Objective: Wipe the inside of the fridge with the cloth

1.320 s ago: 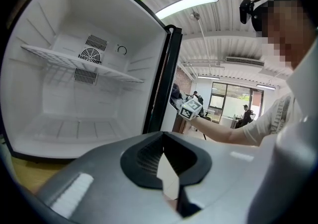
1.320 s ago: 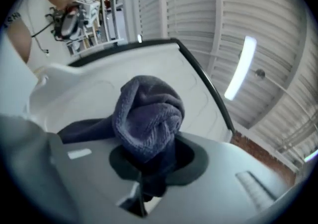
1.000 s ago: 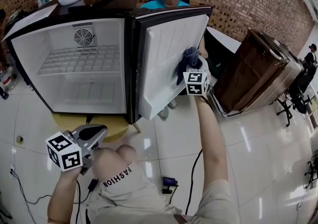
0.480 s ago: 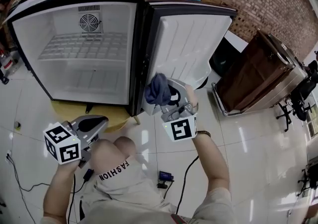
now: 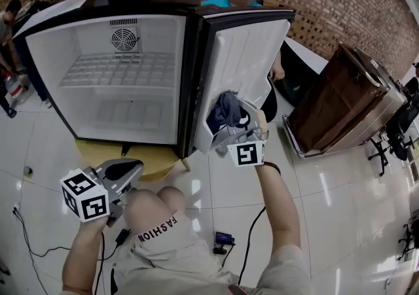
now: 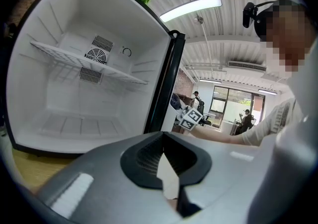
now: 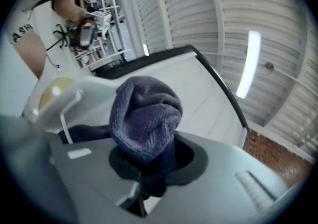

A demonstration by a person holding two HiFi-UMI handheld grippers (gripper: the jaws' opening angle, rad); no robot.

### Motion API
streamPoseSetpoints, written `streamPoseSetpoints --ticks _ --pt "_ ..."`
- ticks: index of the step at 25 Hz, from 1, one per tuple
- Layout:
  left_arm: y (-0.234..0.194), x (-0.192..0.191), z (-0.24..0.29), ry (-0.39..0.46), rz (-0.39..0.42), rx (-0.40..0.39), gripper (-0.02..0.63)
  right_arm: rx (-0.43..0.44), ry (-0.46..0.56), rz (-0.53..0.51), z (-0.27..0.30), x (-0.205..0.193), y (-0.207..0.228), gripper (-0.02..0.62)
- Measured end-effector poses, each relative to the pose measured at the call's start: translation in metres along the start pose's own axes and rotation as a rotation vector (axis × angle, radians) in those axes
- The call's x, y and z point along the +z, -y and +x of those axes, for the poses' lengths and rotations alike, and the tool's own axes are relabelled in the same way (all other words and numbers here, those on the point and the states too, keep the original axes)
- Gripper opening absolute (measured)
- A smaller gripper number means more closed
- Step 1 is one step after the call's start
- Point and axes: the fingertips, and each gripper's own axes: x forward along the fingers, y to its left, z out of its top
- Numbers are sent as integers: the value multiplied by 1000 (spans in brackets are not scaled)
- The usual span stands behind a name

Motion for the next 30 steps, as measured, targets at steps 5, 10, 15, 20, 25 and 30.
streamPoseSetpoints --ticks 5,10,15,20,25,30 --pt "-10 -1 -13 1 -11 23 5 4 -41 4 1 -16 14 57" --pt "-8 5 -17 19 -10 23 5 -26 3 34 0 -19 17 57" --pt "-7 8 -27 25 -6 29 5 -207 -272 321 -6 -125 65 55" --pt "-10 9 -38 36 -3 52 5 -148 -711 324 -4 -207 72 57" --pt "-5 9 -33 24 5 42 6 -146 -390 194 -13 -90 75 58" --pt "-7 6 -28 19 0 38 5 357 -73 100 -26 47 -37 58"
